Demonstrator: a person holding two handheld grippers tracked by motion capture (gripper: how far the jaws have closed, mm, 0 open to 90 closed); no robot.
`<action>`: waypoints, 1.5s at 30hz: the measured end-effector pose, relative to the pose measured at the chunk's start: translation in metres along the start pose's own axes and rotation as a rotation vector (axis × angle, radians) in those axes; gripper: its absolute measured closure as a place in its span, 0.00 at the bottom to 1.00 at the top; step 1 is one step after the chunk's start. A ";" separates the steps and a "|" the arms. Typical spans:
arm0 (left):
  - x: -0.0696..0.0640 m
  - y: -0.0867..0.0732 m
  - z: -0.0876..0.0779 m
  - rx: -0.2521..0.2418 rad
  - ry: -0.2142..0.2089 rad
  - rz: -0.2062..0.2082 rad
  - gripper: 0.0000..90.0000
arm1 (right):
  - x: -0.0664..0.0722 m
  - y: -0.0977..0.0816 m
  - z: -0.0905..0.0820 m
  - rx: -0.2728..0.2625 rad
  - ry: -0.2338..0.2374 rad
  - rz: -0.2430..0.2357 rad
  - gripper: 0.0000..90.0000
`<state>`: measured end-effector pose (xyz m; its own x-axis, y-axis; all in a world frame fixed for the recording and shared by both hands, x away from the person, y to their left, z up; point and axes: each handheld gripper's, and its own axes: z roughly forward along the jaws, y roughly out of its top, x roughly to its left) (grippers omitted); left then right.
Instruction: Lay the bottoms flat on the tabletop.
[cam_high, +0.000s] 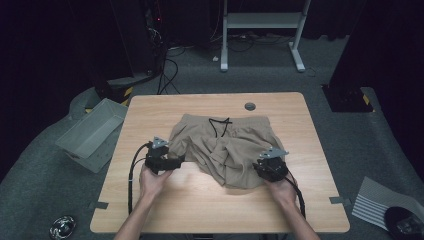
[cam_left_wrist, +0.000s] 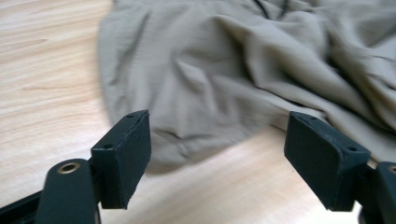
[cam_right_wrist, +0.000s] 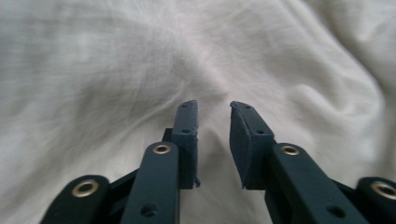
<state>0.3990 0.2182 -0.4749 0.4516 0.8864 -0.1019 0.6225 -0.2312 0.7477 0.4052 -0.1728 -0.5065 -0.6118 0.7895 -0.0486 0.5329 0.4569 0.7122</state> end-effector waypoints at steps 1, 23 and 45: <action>0.000 0.000 0.000 0.000 0.000 0.000 0.26 | 0.000 -0.001 -0.005 -0.008 -0.003 0.007 0.78; -0.050 -0.001 0.072 0.101 -0.069 0.076 0.85 | -0.004 -0.016 0.003 0.016 0.062 0.020 0.95; 0.039 -0.017 0.014 0.023 0.058 -0.072 0.86 | -0.046 -0.006 0.001 0.078 -0.108 0.067 0.98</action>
<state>0.4147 0.2509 -0.5009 0.3683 0.9224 -0.1163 0.6670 -0.1750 0.7242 0.4305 -0.2111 -0.5094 -0.5088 0.8570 -0.0810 0.6168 0.4286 0.6602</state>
